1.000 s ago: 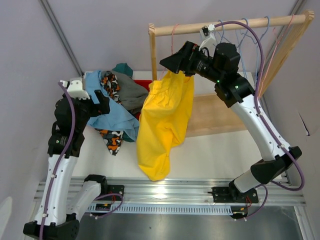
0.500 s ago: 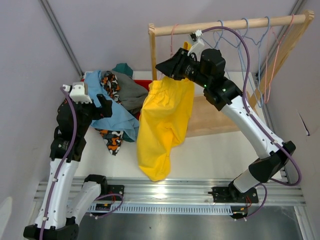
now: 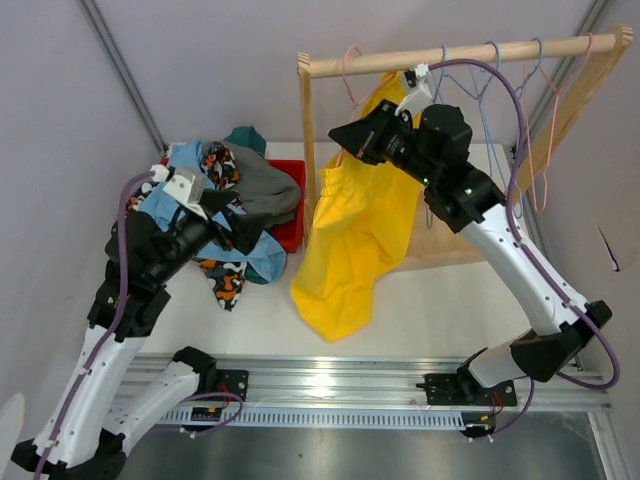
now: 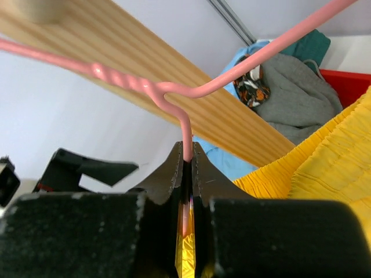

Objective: Remove the shorts from the hanger

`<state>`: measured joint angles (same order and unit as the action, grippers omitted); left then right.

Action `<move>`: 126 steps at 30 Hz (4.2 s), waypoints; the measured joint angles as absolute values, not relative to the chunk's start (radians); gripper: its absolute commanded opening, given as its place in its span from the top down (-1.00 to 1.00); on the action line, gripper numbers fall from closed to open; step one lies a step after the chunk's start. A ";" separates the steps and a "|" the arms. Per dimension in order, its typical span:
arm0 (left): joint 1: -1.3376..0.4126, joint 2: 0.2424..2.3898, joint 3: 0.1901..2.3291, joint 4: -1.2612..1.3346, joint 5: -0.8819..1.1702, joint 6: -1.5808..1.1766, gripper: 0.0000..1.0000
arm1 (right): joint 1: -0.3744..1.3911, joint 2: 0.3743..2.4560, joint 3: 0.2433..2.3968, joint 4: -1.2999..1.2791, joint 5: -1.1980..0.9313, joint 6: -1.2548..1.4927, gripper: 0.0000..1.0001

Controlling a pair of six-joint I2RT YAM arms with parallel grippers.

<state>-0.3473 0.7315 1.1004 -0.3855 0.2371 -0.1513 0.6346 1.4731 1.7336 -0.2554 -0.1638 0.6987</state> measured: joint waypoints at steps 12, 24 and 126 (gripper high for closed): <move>-0.703 0.780 0.991 -0.059 0.424 -0.183 -0.98 | 0.638 1.379 1.771 -0.252 -0.142 0.750 1.00; -0.773 0.963 0.936 0.141 0.391 -0.187 -0.03 | 0.640 1.279 1.620 -0.171 -0.141 0.821 1.00; -1.438 1.030 0.996 0.054 -0.424 0.100 1.00 | 0.689 1.267 1.563 -0.109 -0.162 0.981 1.00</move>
